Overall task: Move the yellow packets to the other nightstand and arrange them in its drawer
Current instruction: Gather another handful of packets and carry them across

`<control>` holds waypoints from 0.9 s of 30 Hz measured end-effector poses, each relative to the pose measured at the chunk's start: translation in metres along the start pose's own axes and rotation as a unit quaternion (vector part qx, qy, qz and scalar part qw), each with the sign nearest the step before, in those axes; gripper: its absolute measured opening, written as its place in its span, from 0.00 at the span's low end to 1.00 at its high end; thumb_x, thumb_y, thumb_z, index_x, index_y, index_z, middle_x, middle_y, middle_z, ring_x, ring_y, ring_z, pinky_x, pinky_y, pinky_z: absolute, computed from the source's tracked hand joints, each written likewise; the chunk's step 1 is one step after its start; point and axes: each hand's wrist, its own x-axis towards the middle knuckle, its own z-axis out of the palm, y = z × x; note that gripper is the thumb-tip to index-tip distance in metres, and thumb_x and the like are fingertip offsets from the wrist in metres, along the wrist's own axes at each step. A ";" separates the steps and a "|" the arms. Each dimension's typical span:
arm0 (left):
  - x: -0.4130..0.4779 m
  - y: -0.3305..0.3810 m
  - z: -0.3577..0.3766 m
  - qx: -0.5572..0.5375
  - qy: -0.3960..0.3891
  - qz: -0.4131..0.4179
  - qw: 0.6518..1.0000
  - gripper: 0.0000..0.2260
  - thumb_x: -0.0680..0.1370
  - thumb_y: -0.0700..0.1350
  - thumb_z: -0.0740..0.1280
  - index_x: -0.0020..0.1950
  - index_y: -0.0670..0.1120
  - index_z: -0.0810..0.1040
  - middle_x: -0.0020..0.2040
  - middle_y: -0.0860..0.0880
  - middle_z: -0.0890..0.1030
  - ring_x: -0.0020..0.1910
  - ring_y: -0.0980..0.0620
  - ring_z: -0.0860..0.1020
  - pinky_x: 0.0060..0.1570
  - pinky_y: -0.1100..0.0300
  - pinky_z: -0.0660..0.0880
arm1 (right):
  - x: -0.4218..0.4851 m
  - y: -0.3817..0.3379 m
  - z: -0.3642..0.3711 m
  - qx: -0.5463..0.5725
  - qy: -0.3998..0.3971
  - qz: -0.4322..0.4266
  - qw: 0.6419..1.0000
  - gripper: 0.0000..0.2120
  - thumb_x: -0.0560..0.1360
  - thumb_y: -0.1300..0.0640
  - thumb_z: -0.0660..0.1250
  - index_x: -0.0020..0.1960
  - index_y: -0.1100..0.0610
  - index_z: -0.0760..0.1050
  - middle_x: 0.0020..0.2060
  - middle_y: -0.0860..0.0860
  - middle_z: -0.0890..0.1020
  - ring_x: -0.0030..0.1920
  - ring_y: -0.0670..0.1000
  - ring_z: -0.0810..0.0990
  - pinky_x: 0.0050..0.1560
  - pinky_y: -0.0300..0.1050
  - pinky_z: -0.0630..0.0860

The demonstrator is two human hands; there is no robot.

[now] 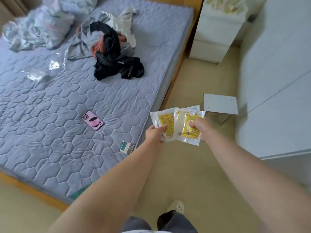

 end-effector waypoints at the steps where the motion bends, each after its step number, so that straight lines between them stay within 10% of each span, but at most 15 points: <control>1: 0.001 0.004 0.016 0.006 -0.001 0.006 1.000 0.03 0.76 0.39 0.70 0.47 0.45 0.77 0.45 0.45 0.83 0.43 0.45 0.83 0.46 0.50 0.78 | 0.007 -0.009 -0.014 0.006 -0.001 -0.002 1.000 0.16 0.69 0.67 0.69 0.57 0.64 0.74 0.50 0.58 0.81 0.53 0.59 0.81 0.58 0.59 0.76; 4: 0.009 0.029 0.051 0.010 -0.014 0.026 1.000 0.03 0.76 0.39 0.70 0.48 0.45 0.77 0.47 0.45 0.83 0.47 0.43 0.83 0.48 0.49 0.79 | 0.028 -0.041 -0.043 0.039 -0.012 -0.013 0.999 0.14 0.71 0.70 0.68 0.56 0.64 0.75 0.49 0.58 0.81 0.49 0.59 0.81 0.53 0.55 0.78; 8: 0.034 0.081 0.090 0.013 -0.031 0.059 0.998 0.03 0.77 0.39 0.69 0.49 0.44 0.77 0.50 0.43 0.83 0.45 0.44 0.83 0.26 0.62 0.76 | 0.070 -0.098 -0.054 0.064 -0.030 -0.033 0.997 0.19 0.69 0.69 0.70 0.59 0.64 0.74 0.51 0.59 0.81 0.50 0.60 0.81 0.54 0.60 0.78; 13: 0.101 0.165 0.159 -0.001 -0.056 0.075 0.996 0.08 0.77 0.38 0.69 0.55 0.41 0.77 0.51 0.42 0.83 0.49 0.42 0.82 0.33 0.57 0.79 | 0.136 -0.195 -0.060 0.056 -0.013 -0.074 0.996 0.18 0.70 0.66 0.71 0.58 0.63 0.74 0.52 0.56 0.80 0.54 0.58 0.79 0.54 0.49 0.74; 27: 0.294 0.385 0.402 0.086 -0.137 0.057 0.985 0.05 0.76 0.39 0.71 0.50 0.44 0.78 0.47 0.45 0.83 0.44 0.46 0.83 0.46 0.52 0.81 | 0.362 -0.458 -0.139 0.108 0.077 -0.086 0.987 0.31 0.62 0.63 0.74 0.64 0.62 0.72 0.58 0.59 0.79 0.57 0.61 0.79 0.59 0.62 0.74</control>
